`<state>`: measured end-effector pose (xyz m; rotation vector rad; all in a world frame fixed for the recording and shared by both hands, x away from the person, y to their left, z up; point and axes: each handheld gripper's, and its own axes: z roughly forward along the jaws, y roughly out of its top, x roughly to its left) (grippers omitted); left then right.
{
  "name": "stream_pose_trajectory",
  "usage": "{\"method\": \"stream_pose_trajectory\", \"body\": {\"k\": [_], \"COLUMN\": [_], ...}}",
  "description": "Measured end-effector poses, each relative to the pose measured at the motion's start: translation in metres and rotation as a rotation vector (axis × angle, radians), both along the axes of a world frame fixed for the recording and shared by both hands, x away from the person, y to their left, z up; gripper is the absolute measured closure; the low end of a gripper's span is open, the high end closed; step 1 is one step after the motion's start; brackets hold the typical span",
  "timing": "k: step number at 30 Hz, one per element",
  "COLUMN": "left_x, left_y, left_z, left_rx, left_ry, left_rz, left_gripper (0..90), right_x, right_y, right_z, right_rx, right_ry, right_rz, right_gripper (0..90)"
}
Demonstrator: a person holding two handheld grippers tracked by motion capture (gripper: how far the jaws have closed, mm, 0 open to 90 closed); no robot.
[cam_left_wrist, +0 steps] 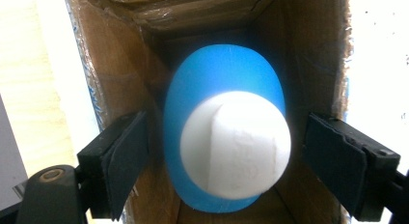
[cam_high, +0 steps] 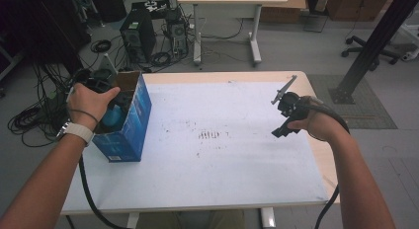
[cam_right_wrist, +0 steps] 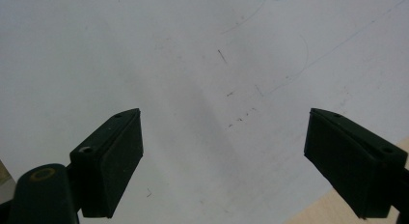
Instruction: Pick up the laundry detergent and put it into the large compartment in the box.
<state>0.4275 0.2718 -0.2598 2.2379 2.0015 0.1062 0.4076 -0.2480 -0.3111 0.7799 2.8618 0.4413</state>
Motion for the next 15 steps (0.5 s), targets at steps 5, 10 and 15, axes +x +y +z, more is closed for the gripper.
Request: {"method": "stream_pose_trajectory", "body": {"k": [5,10,15], "left_x": [-0.002,-0.004,-0.006], "left_y": [0.002,0.002,0.001], "left_z": [0.008,0.016,0.027], "left_rx": [-0.01,-0.024,-0.033], "left_ry": [-0.003,-0.017,-0.029], "left_rz": [0.0,-0.01,-0.021], "left_gripper": [12.9,10.3,9.6], "right_x": [-0.001,-0.001,-0.002], "right_y": [-0.002,-0.001,0.0], "right_z": [0.0,0.002,0.004], "right_rx": [0.0,0.0,0.001], "right_ry": [0.0,-0.004,-0.006], "right_rz": [-0.004,-0.002,-0.001], "right_gripper": [13.8,13.8,13.8]}}
